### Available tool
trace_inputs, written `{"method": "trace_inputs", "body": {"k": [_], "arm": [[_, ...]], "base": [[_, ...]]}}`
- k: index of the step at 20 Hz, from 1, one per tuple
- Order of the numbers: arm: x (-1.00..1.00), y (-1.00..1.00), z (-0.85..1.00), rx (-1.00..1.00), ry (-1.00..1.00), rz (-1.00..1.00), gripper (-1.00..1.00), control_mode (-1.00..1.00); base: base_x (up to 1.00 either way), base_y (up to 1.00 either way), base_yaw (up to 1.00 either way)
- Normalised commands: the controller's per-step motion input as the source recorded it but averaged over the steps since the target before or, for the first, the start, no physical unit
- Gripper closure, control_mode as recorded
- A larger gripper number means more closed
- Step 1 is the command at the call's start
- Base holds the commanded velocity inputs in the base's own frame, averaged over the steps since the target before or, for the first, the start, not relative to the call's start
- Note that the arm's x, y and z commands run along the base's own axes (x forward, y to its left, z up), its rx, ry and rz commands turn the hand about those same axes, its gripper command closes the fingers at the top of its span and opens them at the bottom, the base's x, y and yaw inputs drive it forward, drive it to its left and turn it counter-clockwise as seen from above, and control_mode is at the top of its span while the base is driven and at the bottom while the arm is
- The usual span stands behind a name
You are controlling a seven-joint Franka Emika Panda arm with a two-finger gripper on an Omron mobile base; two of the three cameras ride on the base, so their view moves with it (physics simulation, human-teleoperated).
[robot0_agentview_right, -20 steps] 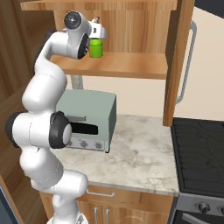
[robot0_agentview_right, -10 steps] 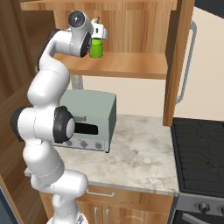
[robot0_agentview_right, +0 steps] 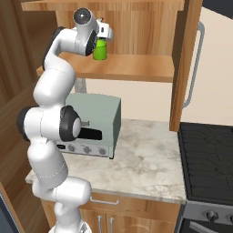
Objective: Move the cutting board and knife to the sink. Then move spray from the cabinet to the counter.
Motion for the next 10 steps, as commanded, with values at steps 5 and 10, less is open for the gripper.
{"method": "trace_inputs", "body": {"k": [5,10], "arm": [[0.12,0.0,-0.04,0.0,0.0,0.0,-1.0,-1.0],[0.19,0.0,-0.04,0.0,0.0,0.0,-1.0,-1.0]], "base": [[0.0,0.0,0.0],[0.0,0.0,0.0]]}}
